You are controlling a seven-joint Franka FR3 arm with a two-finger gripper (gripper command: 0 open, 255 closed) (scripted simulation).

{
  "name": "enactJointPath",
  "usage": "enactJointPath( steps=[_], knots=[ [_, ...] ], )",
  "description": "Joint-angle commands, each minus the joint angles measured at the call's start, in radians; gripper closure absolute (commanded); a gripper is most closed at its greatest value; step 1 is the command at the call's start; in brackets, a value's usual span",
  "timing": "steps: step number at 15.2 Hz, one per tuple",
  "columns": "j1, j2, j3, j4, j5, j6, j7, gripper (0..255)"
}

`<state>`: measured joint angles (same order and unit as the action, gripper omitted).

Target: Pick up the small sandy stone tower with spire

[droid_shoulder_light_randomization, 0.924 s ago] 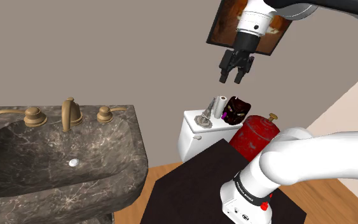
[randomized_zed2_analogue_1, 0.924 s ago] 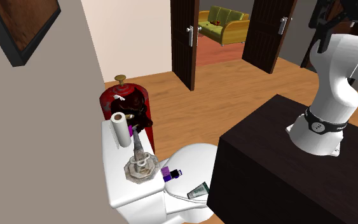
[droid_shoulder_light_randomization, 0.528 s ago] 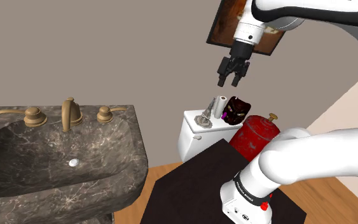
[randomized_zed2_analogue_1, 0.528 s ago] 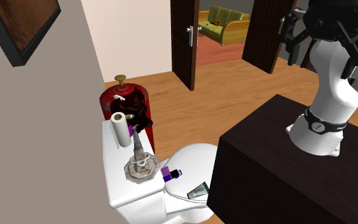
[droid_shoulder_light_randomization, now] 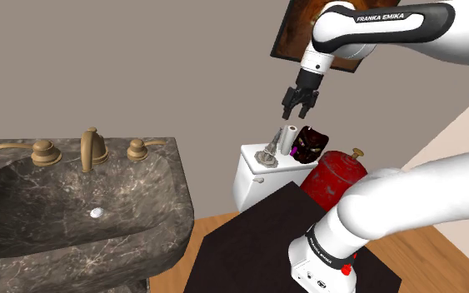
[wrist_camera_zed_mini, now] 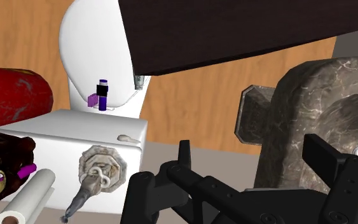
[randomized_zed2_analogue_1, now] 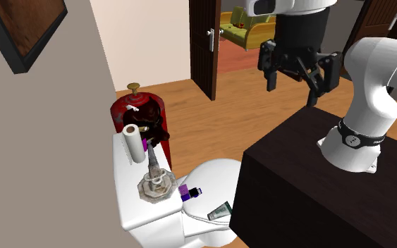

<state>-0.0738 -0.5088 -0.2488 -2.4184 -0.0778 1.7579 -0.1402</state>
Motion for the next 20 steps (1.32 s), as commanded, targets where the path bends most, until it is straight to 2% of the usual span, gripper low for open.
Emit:
enactJointPath(
  steps=[1,6,10,16,20],
  knots=[
    [-0.006,0.066,-0.03,0.018,-0.011,0.055,-0.034,0],
    [-0.023,0.221,-0.1,0.064,-0.017,0.176,-0.121,0],
    [-0.035,0.36,-0.15,0.124,0.004,0.262,-0.198,0],
    [-0.066,0.584,-0.2,0.251,0.084,0.361,-0.326,0],
    [-0.108,0.739,-0.208,0.361,0.155,0.401,-0.411,0]
  ],
)
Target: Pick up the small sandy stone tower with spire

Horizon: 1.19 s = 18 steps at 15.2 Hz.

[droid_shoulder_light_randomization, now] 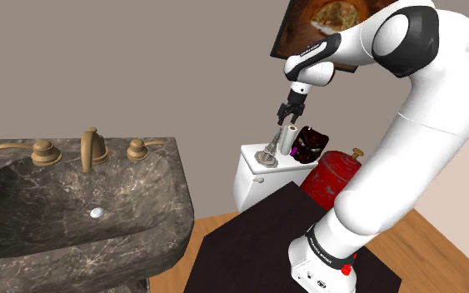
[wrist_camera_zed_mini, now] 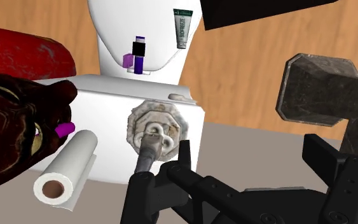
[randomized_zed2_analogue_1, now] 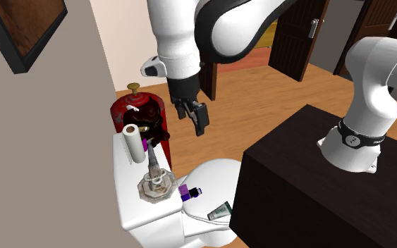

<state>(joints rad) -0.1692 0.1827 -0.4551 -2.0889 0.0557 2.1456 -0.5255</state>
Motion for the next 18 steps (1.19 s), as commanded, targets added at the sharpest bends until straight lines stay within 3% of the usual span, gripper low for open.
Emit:
enactJointPath(
  steps=[1,12,18],
  knots=[
    [-0.026,0.086,-0.001,0.063,0.04,0.02,-0.045,0],
    [-0.21,0.508,0.054,0.506,0.183,0.009,-0.185,0],
    [-0.22,0.551,0.067,0.505,0.198,0.052,-0.191,0]
  ],
)
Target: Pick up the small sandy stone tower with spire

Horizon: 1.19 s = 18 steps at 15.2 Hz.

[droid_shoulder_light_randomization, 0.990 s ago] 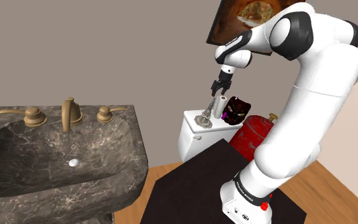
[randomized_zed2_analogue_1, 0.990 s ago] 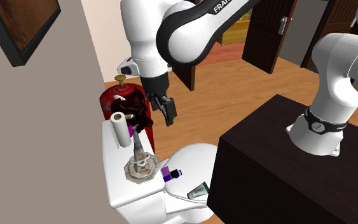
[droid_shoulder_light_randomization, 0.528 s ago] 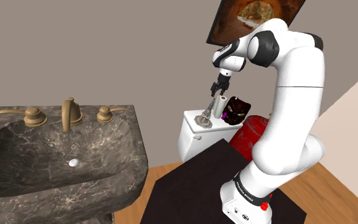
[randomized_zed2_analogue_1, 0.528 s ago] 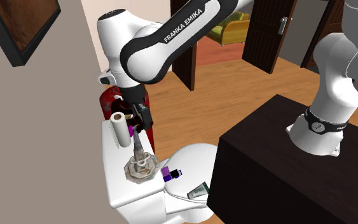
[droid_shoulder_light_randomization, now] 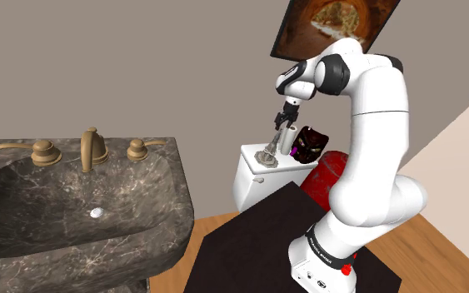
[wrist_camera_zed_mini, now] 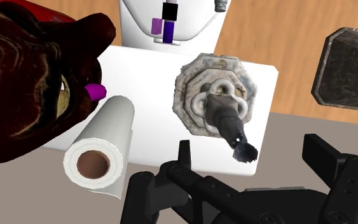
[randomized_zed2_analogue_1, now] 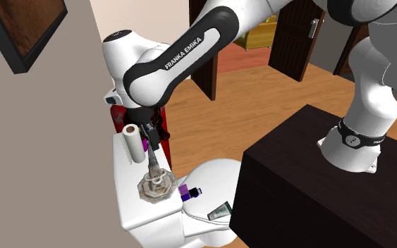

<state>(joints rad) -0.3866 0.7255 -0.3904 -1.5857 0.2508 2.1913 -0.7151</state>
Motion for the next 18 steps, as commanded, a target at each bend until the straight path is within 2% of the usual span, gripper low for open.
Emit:
enactJointPath(
  steps=[1,4,5,14,18],
  knots=[
    [-0.004,0.017,0.005,0.003,0.006,0.015,-0.002,0],
    [-0.007,0.031,0.009,0.003,0.01,0.028,-0.004,0],
    [-0.006,0.028,0.008,-0.002,0.01,0.03,-0.005,255],
    [-0.007,0.031,0.009,0.003,0.01,0.028,-0.004,255],
    [0.0,-0.003,-0.001,0.003,-0.001,-0.006,0.0,255]
  ],
)
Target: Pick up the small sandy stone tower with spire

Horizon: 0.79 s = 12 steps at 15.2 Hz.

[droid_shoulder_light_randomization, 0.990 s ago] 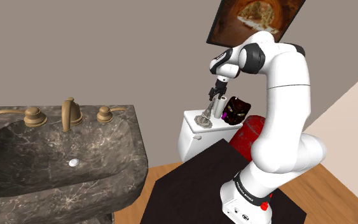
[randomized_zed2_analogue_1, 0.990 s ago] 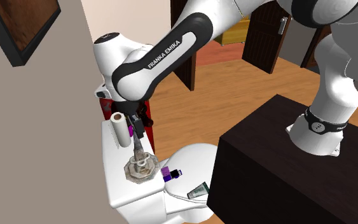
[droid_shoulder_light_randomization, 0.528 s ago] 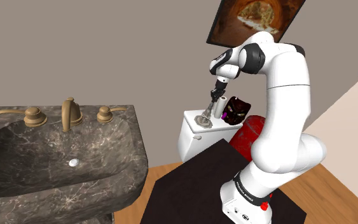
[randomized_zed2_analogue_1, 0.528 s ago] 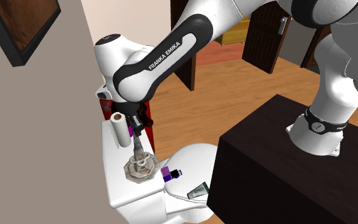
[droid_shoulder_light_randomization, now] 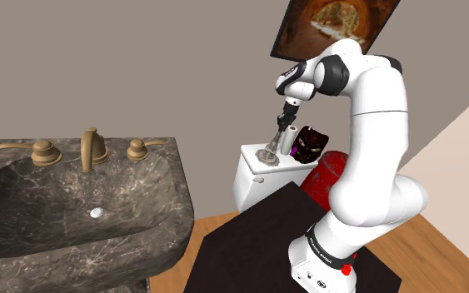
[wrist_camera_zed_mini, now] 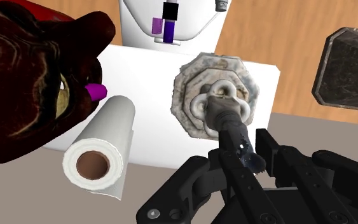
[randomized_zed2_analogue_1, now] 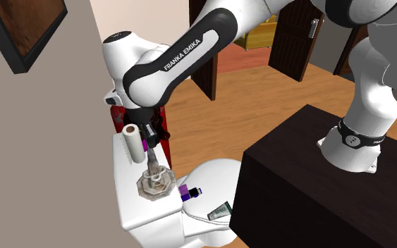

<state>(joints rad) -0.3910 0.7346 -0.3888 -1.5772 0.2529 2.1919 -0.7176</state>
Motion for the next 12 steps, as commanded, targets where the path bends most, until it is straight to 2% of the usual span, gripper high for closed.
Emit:
enactJointPath(
  steps=[1,12],
  knots=[
    [0.006,-0.021,-0.005,-0.005,-0.006,-0.015,0.004,255],
    [0.02,-0.097,-0.028,0.013,-0.035,-0.107,0.016,255]
  ],
)
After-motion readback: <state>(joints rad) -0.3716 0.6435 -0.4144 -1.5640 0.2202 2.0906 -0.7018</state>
